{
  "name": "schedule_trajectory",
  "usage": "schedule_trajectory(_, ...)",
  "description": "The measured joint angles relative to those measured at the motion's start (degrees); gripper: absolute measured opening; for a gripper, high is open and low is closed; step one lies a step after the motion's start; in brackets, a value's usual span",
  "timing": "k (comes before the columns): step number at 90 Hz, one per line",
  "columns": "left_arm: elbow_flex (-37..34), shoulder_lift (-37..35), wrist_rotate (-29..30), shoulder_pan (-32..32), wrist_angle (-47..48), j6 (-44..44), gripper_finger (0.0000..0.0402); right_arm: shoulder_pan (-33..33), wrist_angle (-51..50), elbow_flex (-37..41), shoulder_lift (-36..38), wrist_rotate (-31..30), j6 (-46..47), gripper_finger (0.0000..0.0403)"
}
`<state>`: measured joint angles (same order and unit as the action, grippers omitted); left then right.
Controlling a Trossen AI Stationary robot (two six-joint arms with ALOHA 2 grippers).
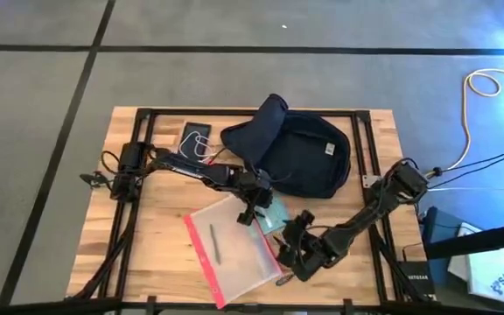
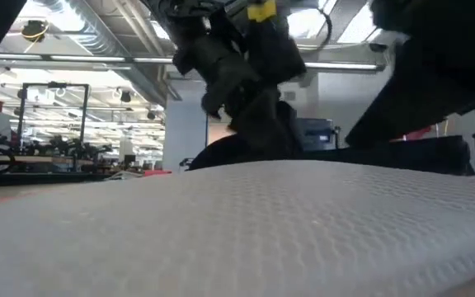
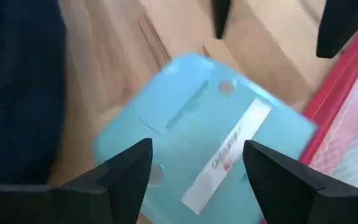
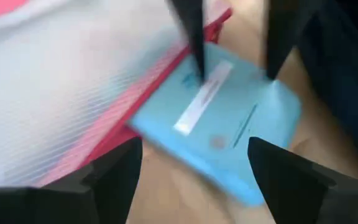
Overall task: Unpack backpack
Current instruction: Remove the blue calculator from the transparent zip bag
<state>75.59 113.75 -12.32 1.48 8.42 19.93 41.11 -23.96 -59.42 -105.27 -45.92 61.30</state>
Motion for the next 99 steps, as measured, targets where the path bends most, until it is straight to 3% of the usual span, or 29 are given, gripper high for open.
schedule_trajectory(20, 0.15, -1.91, 0.12, -0.02, -1.47, 4.60, 0.0239, 2.33, 0.09, 1.56, -1.14, 1.08, 6.39, 0.0275)
schedule_trajectory(42, 0.22, -2.02, 7.05, -0.04, 1.78, 6.57, 0.0239, 2.37, 0.36, 4.18, -2.89, 1.99, 13.03, 0.0275)
schedule_trajectory(51, 0.24, -2.05, 11.03, -0.02, 3.89, 8.48, 0.0239, 1.64, 3.14, 4.15, -4.28, 7.54, 11.02, 0.0275)
schedule_trajectory(59, 0.24, -2.05, 14.13, -0.38, 6.88, 9.24, 0.0239, 0.53, 6.83, 4.13, -5.27, 8.40, 8.02, 0.0275)
schedule_trajectory(78, 0.26, -2.11, 12.35, -3.15, 18.32, 8.15, 0.0239, -2.27, 13.85, 4.04, -6.18, 8.14, 4.22, 0.0275)
schedule_trajectory(99, 0.37, -0.43, 9.42, -3.93, 14.60, 9.76, 0.0239, -4.25, 18.35, 3.85, -6.47, 10.63, 1.49, 0.0275)
